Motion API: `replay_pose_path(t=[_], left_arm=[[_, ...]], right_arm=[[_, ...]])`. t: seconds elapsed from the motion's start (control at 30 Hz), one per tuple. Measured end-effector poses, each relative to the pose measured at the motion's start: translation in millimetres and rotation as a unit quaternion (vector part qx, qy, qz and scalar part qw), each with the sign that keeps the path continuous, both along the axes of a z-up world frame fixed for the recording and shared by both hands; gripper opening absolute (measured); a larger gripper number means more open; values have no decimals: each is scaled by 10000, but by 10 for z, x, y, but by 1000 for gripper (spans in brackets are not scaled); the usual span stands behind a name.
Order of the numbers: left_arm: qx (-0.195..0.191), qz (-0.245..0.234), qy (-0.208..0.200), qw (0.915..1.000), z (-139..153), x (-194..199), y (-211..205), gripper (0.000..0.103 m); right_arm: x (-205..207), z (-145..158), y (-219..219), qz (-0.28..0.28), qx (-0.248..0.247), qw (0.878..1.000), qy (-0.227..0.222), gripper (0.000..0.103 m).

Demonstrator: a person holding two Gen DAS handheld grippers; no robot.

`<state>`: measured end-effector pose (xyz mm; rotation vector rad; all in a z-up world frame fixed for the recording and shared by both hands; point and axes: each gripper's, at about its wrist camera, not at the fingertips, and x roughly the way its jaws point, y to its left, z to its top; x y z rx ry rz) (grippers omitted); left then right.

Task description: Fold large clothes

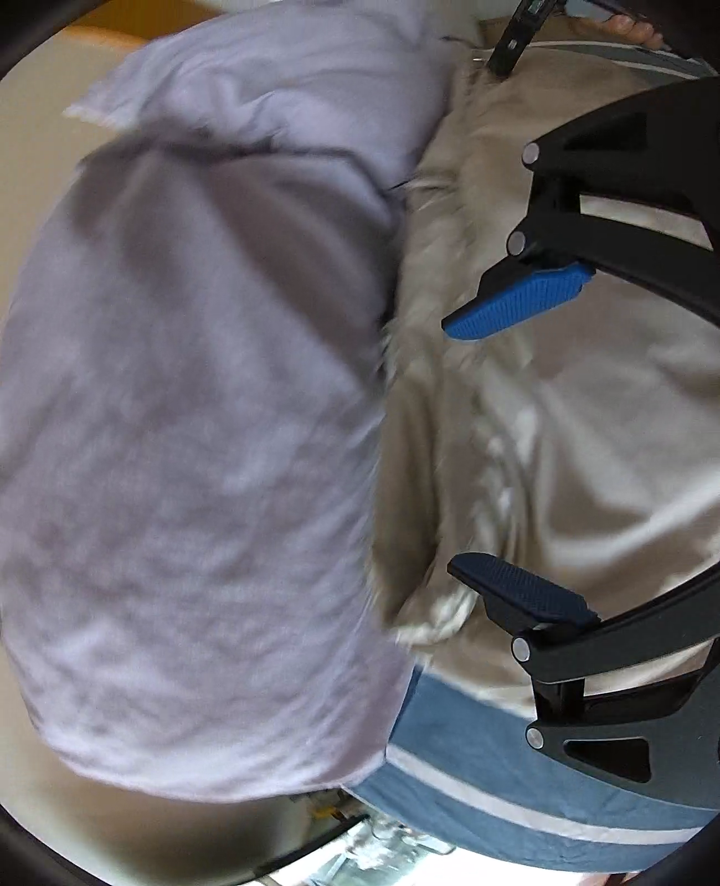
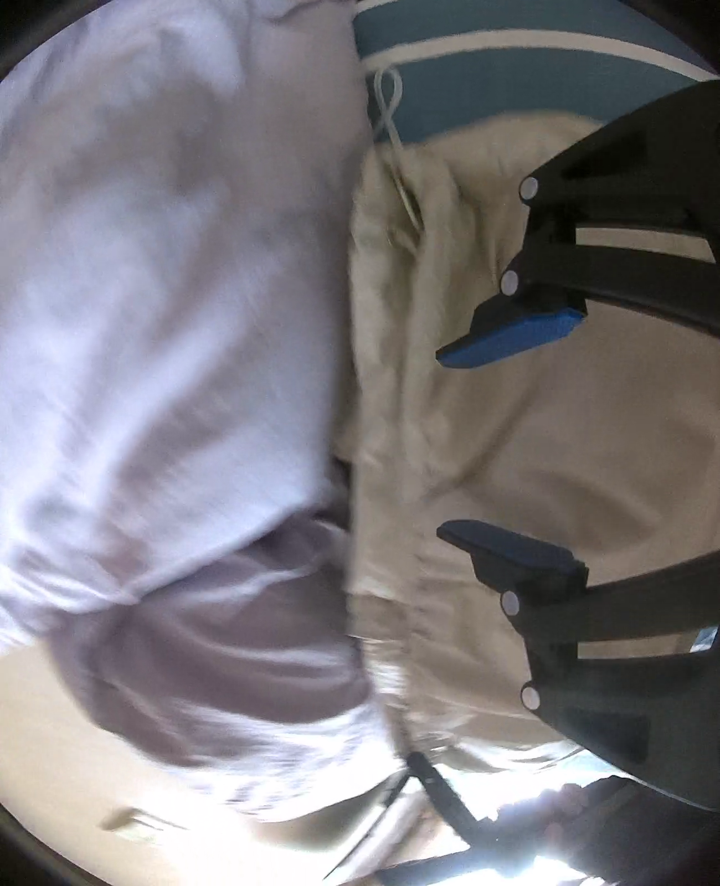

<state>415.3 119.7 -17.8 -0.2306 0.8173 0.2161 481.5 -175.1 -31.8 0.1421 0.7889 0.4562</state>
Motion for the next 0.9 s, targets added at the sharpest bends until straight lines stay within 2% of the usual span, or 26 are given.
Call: replay_pose_path(t=[0.13,0.2,0.23,0.3,0.37,0.5,0.57,0.73,0.83,0.9], left_arm=[[116,-265,110,9995,-120,41,-244,79],[161,-315,147,9993,-163,54,-299,79],[183,-324,154,9992,-199,63,-294,79],[238,-344,149,9990,-230,68,-330,79],[277,-359,121,9989,-238,70,-352,79],[337,-324,47,9989,-224,75,-356,80],[366,-256,34,9990,-225,94,-338,80],[514,-32,118,9986,-420,271,-275,80],[621,67,192,9979,-569,371,-244,82],[706,114,229,9972,-664,431,-238,84]], right_arm=[[77,-156,302,84,-479,9988,51,54],[138,-271,398,88,-710,9974,112,27],[147,-336,399,105,-770,9968,156,23],[181,-392,499,55,-927,9956,116,7],[198,-373,503,-53,-1083,9941,-45,4],[338,-232,535,-429,-1019,9933,-325,3],[408,-201,544,-555,-994,9931,-285,3],[473,-368,649,-534,-1209,9908,-280,4],[462,-407,625,-481,-1124,9920,-303,17],[447,-402,545,-458,-956,9940,-271,30]])
